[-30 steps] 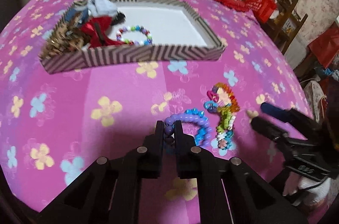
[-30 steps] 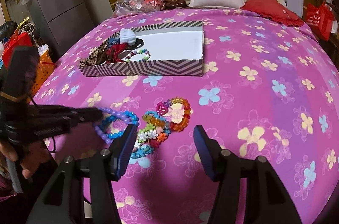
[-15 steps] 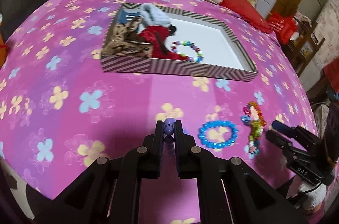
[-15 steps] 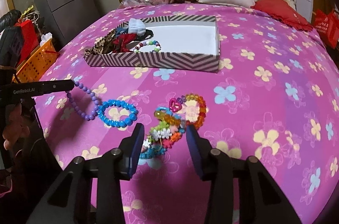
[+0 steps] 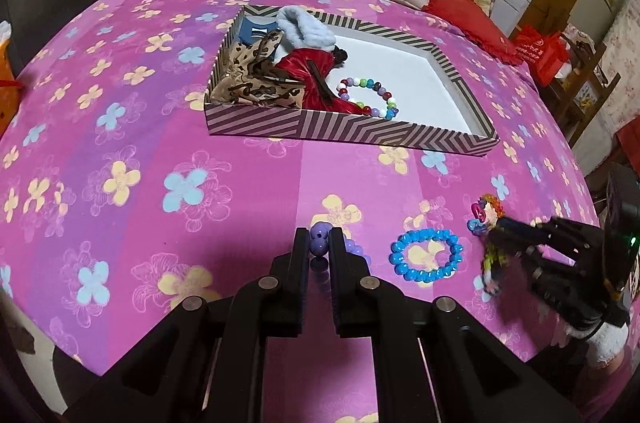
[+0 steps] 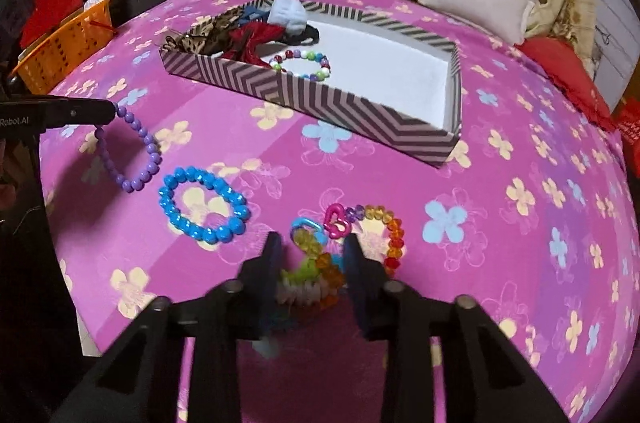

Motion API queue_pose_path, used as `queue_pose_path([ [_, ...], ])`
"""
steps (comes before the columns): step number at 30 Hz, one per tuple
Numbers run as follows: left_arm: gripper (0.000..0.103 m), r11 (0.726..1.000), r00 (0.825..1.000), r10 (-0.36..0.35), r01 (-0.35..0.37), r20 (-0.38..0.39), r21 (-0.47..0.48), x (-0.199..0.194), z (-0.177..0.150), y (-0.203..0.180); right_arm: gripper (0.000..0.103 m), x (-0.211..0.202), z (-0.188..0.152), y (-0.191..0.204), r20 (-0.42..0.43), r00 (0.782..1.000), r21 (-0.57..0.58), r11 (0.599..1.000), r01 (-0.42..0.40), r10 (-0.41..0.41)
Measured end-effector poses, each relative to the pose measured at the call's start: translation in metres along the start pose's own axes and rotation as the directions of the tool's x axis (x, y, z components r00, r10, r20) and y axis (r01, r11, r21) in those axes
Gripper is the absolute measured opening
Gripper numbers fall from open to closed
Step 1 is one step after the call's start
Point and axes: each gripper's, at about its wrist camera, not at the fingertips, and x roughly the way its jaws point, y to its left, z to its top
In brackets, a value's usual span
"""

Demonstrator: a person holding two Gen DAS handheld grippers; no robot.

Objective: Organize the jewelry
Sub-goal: 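Grasp the purple bead bracelet with the left tool while the right tool grasps the colorful charm bracelet, then carry the purple and charm bracelets into the tray and open both tools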

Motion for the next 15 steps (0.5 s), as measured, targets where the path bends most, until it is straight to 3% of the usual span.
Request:
queue_pose_path([
  [8,0.012,1.0,1.0,-0.006,0.006,0.012,-0.006,-0.008,0.004,0.0,0.01,-0.027,-0.001,-0.03,0.094,0.988,0.152,0.98,-0.132,0.118],
  [15,0.012,1.0,0.999,-0.007,0.006,0.047,0.012,-0.026,0.014,-0.006,0.01,-0.055,0.013,-0.039,0.188,0.968,0.199,0.959,-0.204,0.167],
])
